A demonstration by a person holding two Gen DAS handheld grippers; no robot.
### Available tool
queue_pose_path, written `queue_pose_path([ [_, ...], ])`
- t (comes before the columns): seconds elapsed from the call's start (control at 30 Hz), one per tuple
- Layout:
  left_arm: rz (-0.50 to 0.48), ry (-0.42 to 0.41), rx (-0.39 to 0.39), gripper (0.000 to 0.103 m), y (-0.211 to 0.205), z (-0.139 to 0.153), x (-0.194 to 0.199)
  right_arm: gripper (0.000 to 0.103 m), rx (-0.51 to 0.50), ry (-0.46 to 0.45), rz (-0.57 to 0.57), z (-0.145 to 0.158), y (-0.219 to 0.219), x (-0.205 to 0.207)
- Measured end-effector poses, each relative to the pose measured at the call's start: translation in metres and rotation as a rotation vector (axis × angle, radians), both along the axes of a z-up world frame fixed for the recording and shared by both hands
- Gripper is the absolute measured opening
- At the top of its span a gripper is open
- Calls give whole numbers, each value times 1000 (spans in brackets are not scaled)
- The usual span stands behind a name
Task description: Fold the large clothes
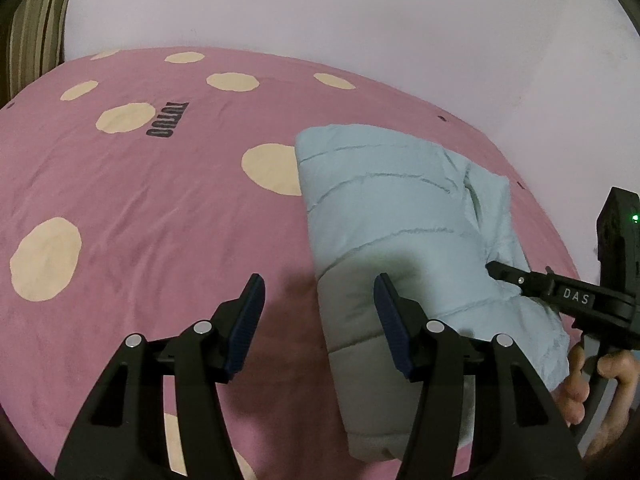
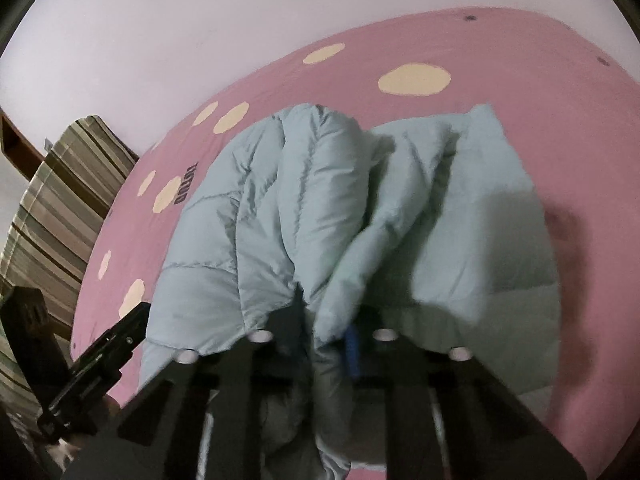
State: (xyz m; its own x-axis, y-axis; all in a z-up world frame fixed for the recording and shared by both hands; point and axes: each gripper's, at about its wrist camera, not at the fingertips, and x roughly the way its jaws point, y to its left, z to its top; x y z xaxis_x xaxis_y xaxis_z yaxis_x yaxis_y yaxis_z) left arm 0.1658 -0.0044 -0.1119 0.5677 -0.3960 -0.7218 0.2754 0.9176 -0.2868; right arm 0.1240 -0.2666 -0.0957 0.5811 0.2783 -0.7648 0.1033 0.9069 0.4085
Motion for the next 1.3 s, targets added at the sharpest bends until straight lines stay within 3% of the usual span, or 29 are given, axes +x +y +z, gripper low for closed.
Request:
queue_pose_path([
  [0.1,-14,-6,-18,57,-3,5,1,8,-18,-40,-38,13,-16,-4],
  [0.27,-63,-25,-30,57,-26,12,0,7,-143,-70,-97,24,-45,-13],
  [0.47,-146,-10,15,57,-74,-2,-1,8,-162,-3,-148,-7,-87,-16],
  [0.7,-190,64,91,61,-115,-37,8,8,-193,40,-137,-47,-98,-8],
  [0.83,-186,81,104,64,-123,-50,14,8,-149,30,-151,-55,-105,-9],
  [1.0,-160,76,83,63,-110,-34,10,22,-126,4,-176,-36,-114,-24],
  [1.17,-143,6,17,63,-96,1,-9,23,-132,-123,-189,9,-105,-64],
  [1.3,-186,-31,30,63,-109,3,-20,23,-134,-146,-110,13,-85,-81],
])
